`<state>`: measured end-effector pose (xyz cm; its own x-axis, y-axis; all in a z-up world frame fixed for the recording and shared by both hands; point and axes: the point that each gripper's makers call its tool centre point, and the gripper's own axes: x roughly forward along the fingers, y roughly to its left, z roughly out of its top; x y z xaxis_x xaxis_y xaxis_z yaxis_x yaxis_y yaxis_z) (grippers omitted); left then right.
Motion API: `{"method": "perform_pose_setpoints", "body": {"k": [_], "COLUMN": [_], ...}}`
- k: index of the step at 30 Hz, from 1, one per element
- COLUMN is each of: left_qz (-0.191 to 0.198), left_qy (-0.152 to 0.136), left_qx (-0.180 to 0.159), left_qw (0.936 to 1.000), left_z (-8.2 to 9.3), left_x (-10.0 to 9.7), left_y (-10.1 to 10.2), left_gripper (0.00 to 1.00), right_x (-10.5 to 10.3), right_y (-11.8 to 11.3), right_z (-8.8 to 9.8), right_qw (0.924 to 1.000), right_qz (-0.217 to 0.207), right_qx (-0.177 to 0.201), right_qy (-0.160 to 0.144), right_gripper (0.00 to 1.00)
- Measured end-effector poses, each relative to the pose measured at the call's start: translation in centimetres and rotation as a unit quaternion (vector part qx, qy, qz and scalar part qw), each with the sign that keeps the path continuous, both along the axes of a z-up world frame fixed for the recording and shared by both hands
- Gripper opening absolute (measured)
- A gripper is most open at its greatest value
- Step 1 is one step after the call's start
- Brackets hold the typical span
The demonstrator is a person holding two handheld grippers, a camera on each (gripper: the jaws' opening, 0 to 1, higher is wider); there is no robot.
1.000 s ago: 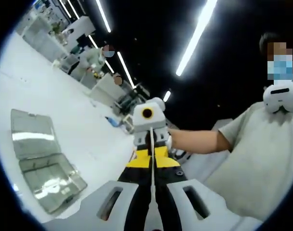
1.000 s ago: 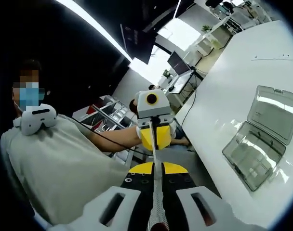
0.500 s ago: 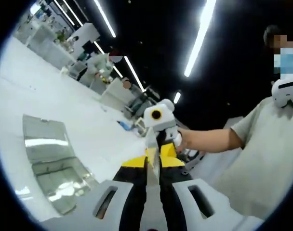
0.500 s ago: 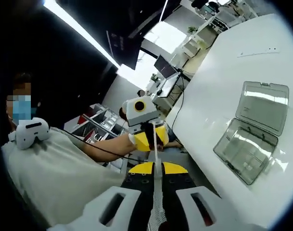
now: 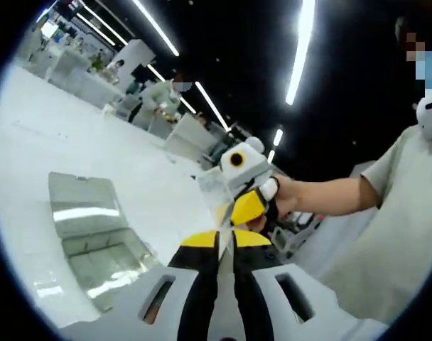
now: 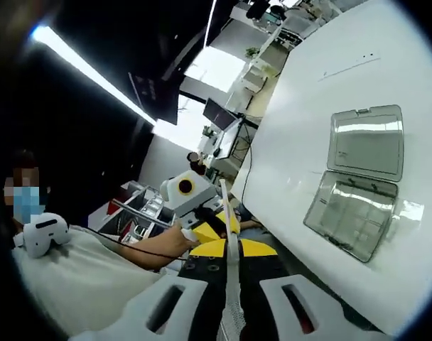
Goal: Insert the divider into the dual guide fixture by aligning both edges with the guide slots and pushing it downward to the bottom, including one-sided entry, uneven engagement, binding, and posture correction.
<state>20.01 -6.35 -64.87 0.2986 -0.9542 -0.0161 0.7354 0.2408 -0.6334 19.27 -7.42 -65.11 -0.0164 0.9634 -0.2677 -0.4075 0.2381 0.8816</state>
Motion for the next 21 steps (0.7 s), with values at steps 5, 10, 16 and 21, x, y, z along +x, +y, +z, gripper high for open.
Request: {"method": "perform_pose_setpoints", "body": {"k": [5,10,16,21], "left_qz": [0.001,-0.005,-0.001,-0.001], "left_qy": [0.001,-0.002,-0.007,-0.012], "left_qx": [0.001,0.000,-0.003,0.000], "left_qw": [1.0000,1.0000,1.0000,0.9999], "left_z": [-0.02,0.28,0.51,0.59], "left_x": [0.14,0.05,0.27,0.36], "left_y": [0.17,0.11,0.08,0.13], "left_gripper": [0.01,0.00,0.00,0.00], "right_x": [0.12,0.10,0.36,0.37], "right_y": [0.09,0.08,-0.04,0.16], "right_z": [0.45,0.46,0.61,0.67], "right_qw": [0.9998,0.9997,0.9996,0.9994], "right_qz": [-0.011,-0.011,-0.017,-0.020], "right_qx": [0.013,0.010,0.010,0.010], "right_qy": [0.013,0.019,0.022,0.026], "right_gripper": [0.00,0.00,0.00,0.00]}}
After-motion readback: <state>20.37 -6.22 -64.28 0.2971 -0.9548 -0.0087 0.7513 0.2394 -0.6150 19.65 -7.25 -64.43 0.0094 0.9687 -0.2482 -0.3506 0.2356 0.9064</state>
